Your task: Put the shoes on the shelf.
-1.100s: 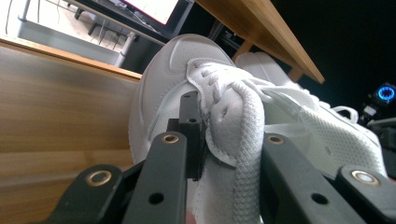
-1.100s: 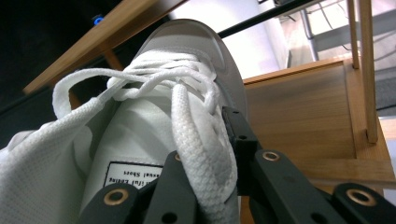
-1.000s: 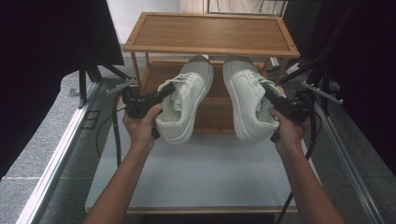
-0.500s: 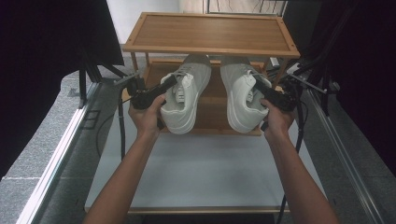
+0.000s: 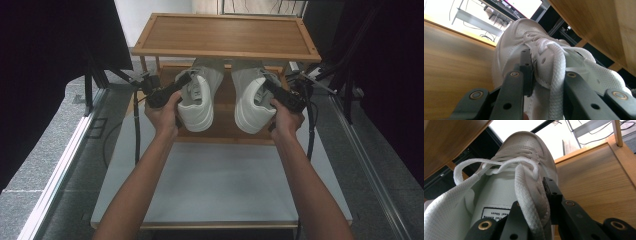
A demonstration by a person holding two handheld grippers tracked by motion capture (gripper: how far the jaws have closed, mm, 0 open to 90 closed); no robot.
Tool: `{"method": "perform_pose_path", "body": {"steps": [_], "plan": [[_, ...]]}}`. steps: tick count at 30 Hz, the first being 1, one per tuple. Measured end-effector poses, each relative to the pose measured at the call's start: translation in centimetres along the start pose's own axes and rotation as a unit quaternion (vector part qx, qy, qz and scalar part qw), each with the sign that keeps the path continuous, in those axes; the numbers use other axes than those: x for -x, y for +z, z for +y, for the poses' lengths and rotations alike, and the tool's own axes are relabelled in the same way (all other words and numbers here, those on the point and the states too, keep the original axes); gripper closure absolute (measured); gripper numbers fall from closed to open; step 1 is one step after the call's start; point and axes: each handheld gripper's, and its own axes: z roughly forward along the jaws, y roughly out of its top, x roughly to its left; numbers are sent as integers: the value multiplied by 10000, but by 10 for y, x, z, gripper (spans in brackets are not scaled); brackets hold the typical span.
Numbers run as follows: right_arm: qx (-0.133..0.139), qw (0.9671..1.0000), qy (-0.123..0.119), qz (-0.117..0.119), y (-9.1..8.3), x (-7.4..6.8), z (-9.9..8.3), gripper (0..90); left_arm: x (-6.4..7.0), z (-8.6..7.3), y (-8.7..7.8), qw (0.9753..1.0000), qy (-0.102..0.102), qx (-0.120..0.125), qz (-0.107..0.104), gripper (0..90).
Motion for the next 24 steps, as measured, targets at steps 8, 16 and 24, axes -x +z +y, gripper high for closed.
{"method": "perform_pose_path", "body": {"steps": [8, 16, 24], "plan": [[99, 9999, 15, -49, 10, -2, 0, 827, 0, 3, 18, 9998, -41, 147, 120, 786], [146, 9997, 194, -86, 16, -7, -2, 811, 4, -4, 32, 9986, -281, 397, 193, 786], [185, 9996, 232, -39, 19, -7, -4, 764, 7, -8, 45, 9988, -326, 244, 262, 753]]}}
